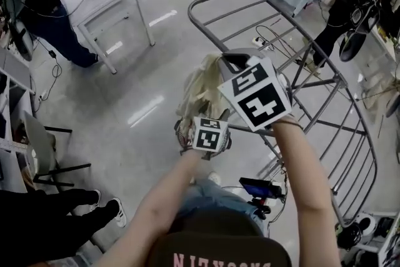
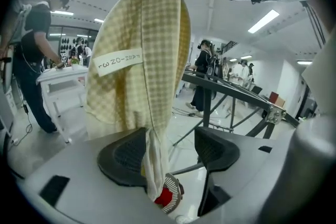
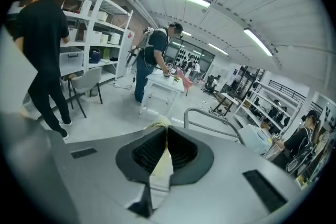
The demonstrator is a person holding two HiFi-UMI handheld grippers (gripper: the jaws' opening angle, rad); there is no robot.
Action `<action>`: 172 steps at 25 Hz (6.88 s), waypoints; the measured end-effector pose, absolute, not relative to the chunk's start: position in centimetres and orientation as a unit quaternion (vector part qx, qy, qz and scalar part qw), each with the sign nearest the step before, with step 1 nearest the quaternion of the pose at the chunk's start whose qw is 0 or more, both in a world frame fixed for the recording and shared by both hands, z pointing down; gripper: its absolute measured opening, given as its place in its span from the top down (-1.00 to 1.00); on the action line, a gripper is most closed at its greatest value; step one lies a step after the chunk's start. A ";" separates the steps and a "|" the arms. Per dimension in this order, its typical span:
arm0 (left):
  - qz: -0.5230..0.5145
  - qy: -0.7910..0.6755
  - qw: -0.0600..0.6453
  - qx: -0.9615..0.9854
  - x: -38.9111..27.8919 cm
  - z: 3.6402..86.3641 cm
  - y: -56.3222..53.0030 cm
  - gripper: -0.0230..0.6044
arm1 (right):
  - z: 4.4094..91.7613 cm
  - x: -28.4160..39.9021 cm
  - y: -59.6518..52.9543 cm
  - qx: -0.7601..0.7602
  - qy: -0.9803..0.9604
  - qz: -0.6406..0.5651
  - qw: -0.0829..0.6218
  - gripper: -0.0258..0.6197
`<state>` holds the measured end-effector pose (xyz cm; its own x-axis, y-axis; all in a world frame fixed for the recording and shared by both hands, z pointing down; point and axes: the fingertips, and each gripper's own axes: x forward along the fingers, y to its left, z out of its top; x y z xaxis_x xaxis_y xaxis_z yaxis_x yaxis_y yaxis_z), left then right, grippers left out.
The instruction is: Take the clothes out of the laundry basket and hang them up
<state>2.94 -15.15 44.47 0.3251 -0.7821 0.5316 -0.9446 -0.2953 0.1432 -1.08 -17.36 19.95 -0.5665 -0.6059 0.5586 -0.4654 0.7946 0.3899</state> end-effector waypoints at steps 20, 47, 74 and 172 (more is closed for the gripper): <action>0.199 -0.579 0.219 0.760 2.9 42.9 -13.1 0.01 | 15.5 0.2 -17.9 0.362 -0.876 -0.099 0.303 0.88; 0.214 -0.510 0.163 0.817 -3.7 35.8 -10.7 0.89 | 16.0 9.7 -20.5 0.398 -0.870 -0.075 0.281 0.88; 0.237 -0.515 -0.004 0.823 -10.1 23.4 -18.0 0.89 | 14.8 15.0 -18.1 0.505 -0.824 -0.094 0.238 0.88; 0.253 -0.284 -0.510 0.772 16.3 10.6 -63.6 0.89 | 8.2 37.2 -45.8 0.642 -0.228 -0.345 0.645 0.88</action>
<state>16.32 -63.58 10.58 0.7107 -0.6961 0.1016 -0.1795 -0.3191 -0.9306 37.18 -45.77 8.16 0.6578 -0.7384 -0.1488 0.1525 -0.0629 0.9863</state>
